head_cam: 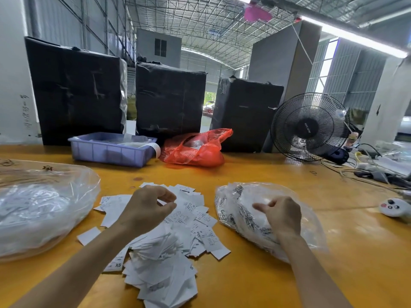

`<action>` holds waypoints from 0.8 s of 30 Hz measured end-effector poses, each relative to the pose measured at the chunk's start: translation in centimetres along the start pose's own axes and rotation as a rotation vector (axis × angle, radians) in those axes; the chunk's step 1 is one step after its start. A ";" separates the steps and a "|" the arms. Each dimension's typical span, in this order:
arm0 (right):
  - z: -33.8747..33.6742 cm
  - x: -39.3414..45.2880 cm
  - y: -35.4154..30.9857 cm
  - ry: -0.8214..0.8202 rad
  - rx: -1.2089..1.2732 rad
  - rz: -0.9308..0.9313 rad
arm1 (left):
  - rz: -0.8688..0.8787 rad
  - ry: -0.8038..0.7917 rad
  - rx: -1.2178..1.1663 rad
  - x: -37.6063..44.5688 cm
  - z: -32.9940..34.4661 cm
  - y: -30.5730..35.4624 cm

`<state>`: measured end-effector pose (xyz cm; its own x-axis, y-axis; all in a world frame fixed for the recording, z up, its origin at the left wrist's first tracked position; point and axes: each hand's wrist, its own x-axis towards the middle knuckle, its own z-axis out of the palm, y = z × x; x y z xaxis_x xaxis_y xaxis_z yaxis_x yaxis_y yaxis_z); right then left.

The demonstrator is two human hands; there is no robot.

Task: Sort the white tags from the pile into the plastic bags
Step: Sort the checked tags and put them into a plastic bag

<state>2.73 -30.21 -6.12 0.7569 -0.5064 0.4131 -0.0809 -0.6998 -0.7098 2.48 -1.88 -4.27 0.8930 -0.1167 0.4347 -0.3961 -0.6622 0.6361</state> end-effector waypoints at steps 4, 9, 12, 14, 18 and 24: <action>-0.9 1.0 0.5 0.181 -0.027 0.040 | -0.005 0.002 -0.013 0.1 -0.1 0.0; -0.5 0.6 0.6 0.311 -0.163 0.018 | 0.000 0.000 -0.009 0.0 -0.1 0.1; -0.6 0.4 -0.2 0.532 -0.095 -0.081 | 0.004 0.003 -0.006 -0.1 -0.2 0.2; -0.9 0.2 -1.3 0.672 -0.025 -0.255 | 0.008 0.006 -0.008 -0.2 -0.2 0.4; -0.5 -2.0 -5.2 0.474 0.484 -0.383 | 0.039 0.026 -0.112 -0.2 -0.2 1.1; 1.6 -6.6 -9.1 -0.664 0.933 -0.079 | -0.133 -0.088 -0.652 -0.1 -1.0 2.5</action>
<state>-0.52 -19.68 -3.34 0.9538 0.0819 0.2891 0.2840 0.0683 -0.9564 1.23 -2.81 -2.10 0.9463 -0.1432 0.2899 -0.3048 -0.0953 0.9477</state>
